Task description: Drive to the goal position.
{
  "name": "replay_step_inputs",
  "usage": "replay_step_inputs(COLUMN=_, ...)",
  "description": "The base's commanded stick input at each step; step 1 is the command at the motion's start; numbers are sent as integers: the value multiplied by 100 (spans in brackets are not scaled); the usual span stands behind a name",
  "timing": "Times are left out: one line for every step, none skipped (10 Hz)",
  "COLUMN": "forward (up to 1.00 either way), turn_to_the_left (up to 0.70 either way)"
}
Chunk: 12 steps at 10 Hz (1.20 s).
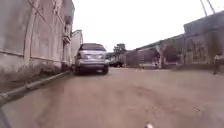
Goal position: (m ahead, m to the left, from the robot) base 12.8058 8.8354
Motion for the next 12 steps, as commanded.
replay_step_inputs(forward=100, turn_to_the_left=-40)
replay_step_inputs(forward=100, turn_to_the_left=-40)
replay_step_inputs(forward=100, turn_to_the_left=-40)
replay_step_inputs(forward=100, turn_to_the_left=-40)
replay_step_inputs(forward=100, turn_to_the_left=-40)
replay_step_inputs(forward=100, turn_to_the_left=-33)
replay_step_inputs(forward=100, turn_to_the_left=-11)
replay_step_inputs(forward=100, turn_to_the_left=0)
replay_step_inputs(forward=100, turn_to_the_left=0)
replay_step_inputs(forward=100, turn_to_the_left=0)
replay_step_inputs(forward=100, turn_to_the_left=0)
replay_step_inputs(forward=100, turn_to_the_left=0)
